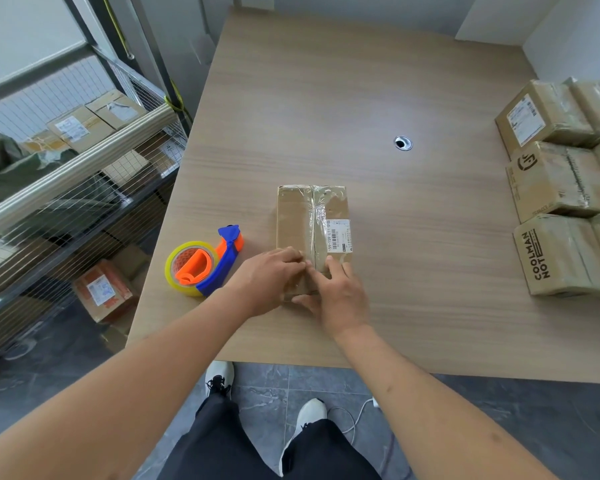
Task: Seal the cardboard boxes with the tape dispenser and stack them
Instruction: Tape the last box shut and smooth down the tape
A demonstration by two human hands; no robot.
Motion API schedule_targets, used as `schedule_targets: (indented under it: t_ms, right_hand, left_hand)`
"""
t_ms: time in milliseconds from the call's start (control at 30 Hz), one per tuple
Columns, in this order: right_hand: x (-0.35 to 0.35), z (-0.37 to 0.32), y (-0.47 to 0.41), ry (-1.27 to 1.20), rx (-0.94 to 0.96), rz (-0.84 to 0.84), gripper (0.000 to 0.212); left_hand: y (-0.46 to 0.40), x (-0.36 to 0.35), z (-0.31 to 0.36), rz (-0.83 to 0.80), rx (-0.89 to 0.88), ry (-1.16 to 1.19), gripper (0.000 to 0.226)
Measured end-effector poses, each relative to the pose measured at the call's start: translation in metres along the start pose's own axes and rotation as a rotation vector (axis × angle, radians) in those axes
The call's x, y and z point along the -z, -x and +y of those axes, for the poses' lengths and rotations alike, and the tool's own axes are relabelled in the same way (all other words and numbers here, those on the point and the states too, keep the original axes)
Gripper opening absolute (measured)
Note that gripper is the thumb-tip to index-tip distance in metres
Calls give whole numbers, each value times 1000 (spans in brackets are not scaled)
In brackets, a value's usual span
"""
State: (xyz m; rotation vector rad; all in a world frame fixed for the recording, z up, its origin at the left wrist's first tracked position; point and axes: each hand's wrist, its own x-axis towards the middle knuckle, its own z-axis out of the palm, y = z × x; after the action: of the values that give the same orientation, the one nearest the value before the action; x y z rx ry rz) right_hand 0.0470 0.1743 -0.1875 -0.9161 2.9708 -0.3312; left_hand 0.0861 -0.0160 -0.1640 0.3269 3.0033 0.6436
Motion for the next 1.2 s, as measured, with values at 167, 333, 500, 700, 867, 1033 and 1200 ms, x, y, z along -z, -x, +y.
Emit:
schedule_targets:
  t_ms: [167, 333, 500, 700, 867, 1033, 1200]
  right_hand:
    - [26, 38, -7, -240, 88, -284, 82]
    - [19, 54, -6, -262, 185, -195, 69]
    - [1, 53, 7, -254, 230, 14, 58]
    - [10, 56, 0, -233, 288, -40, 55]
    - [27, 77, 6, -206, 197, -100, 54]
    - [28, 74, 7, -286, 126, -93, 41]
    - [30, 72, -7, -293, 127, -105, 39]
  left_hand:
    - [15, -12, 3, 77, 77, 17, 46]
    - [11, -26, 11, 139, 129, -44, 57]
    - [12, -40, 8, 153, 94, -99, 58]
    - [6, -33, -1, 114, 49, -24, 55]
    - [-5, -7, -22, -30, 60, 65, 67]
    - [-7, -6, -2, 38, 57, 87, 62]
    - [-19, -18, 20, 103, 119, 113, 70]
